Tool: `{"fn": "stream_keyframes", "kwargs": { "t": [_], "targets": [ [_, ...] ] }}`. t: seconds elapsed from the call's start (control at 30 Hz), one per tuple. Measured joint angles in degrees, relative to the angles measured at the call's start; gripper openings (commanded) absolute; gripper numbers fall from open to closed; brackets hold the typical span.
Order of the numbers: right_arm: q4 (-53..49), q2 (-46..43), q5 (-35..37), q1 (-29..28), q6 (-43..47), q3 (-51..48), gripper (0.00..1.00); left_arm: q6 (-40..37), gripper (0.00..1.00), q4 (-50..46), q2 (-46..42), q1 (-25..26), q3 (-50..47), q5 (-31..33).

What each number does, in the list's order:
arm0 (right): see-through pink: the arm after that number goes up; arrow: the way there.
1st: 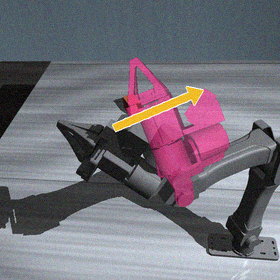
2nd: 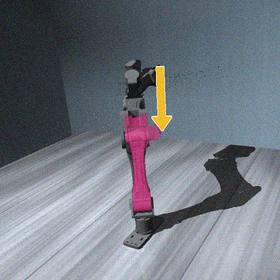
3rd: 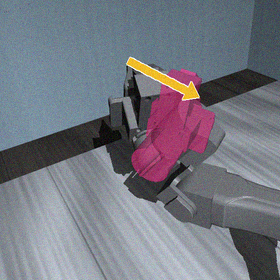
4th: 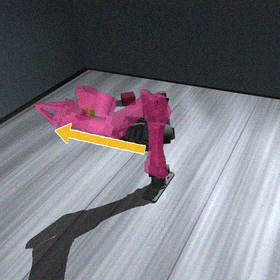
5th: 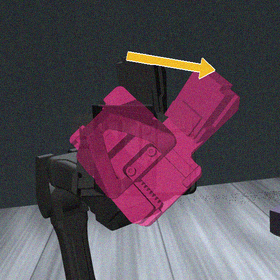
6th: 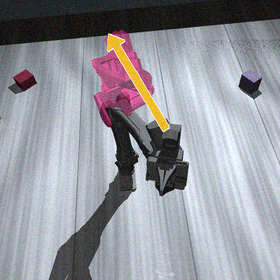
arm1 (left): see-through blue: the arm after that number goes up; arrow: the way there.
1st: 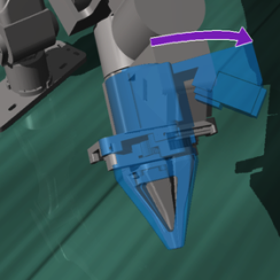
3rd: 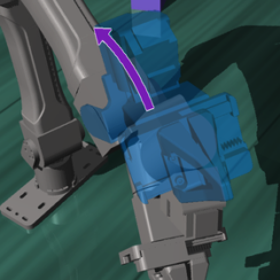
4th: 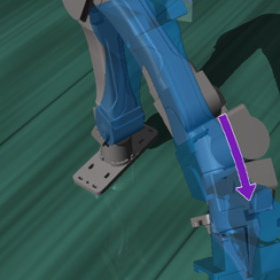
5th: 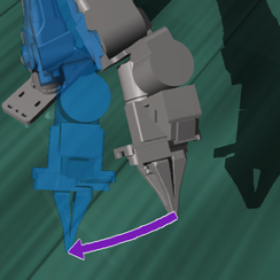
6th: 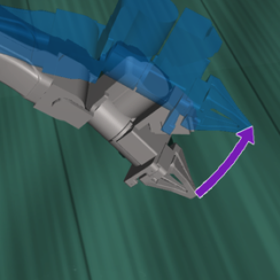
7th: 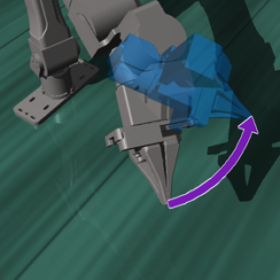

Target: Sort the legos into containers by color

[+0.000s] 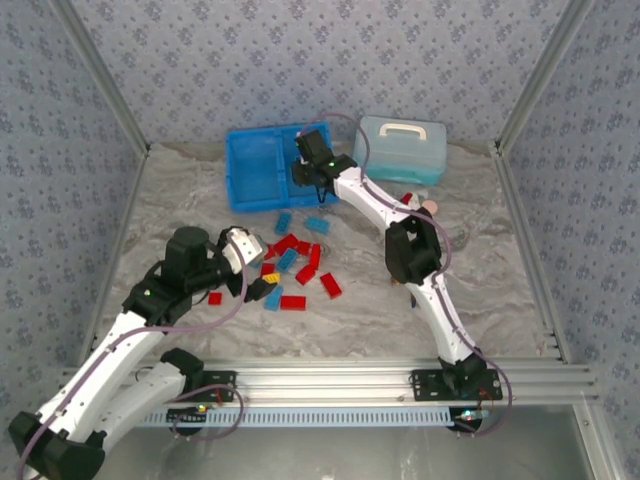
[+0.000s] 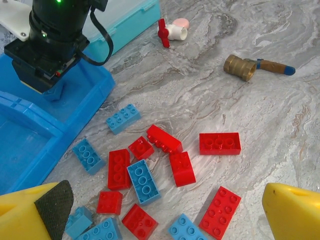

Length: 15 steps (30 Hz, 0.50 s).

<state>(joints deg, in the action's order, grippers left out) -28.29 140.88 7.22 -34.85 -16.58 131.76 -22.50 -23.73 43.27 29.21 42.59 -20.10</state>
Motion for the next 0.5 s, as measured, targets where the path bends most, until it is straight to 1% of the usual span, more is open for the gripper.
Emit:
{"fn": "stream_keyframes", "kwargs": {
  "t": [0.17,0.27,0.5],
  "targets": [
    [-0.2,4.5,0.0,0.2,-0.8,4.9,0.32,0.0,0.99,0.0,0.0,0.0,0.0,0.0],
    [-0.2,6.4,-0.2,0.6,-1.5,6.1,0.34,0.0,0.99,0.0,0.0,-0.2,0.0,0.0],
    [-0.5,10.1,-1.6,1.4,-2.8,7.5,0.45,0.1,0.99,1.4,0.0,-0.2,0.0,0.5]
  ]
}}
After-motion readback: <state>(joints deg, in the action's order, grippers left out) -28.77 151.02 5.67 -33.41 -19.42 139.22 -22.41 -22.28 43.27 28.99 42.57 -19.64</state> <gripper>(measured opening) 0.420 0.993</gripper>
